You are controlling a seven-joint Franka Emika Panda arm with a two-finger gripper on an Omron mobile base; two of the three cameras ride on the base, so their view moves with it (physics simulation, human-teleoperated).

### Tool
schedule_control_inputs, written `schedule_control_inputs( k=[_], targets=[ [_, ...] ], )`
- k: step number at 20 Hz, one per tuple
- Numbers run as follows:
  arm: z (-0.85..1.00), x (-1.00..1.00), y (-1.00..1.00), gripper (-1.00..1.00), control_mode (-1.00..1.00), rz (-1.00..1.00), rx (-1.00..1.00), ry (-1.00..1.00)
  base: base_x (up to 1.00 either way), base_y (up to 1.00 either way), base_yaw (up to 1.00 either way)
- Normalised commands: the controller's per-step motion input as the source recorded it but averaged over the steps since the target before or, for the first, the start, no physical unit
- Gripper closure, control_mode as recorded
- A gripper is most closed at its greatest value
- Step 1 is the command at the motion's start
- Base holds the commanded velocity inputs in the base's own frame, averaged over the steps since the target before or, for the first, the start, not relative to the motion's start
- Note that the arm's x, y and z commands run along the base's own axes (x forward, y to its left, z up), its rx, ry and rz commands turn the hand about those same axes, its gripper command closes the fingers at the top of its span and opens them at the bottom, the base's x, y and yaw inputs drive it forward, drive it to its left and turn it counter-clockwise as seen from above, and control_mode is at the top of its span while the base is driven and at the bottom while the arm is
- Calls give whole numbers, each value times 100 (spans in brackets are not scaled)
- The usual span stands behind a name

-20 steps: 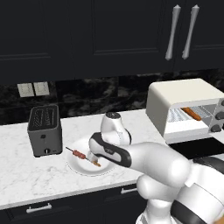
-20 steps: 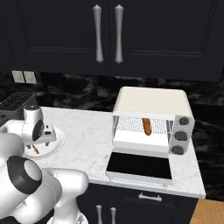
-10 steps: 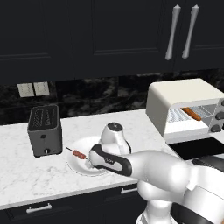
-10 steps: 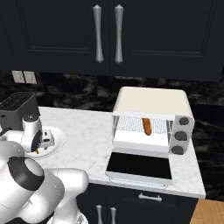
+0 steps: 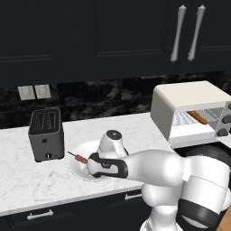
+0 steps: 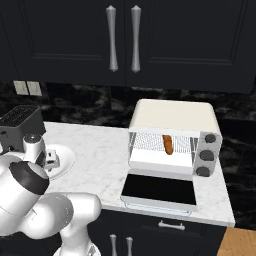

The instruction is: Pick up the kebab skewer and baguette bread, and place them inside the toaster oven. Close the toaster oven door and start by setting the timer.

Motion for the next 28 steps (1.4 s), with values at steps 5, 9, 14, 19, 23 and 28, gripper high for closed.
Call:
schedule_control_inputs(
  k=[5, 9, 14, 19, 23, 28],
  targets=[
    [-5, 0, 0, -100, -100, 0, 0, 0, 0, 0, 0],
    [-21, 0, 0, -100, -100, 0, 0, 0, 0, 0, 0],
    [-23, 0, 0, -100, -100, 0, 0, 0, 0, 0, 0],
    [-19, 0, 0, -100, -100, 0, 0, 0, 0, 0, 0],
    [-7, 0, 0, -100, -100, 0, 0, 0, 0, 0, 0],
    [-6, -2, -3, -100, -100, 0, 0, 0, 0, 0, 0]
  ],
)
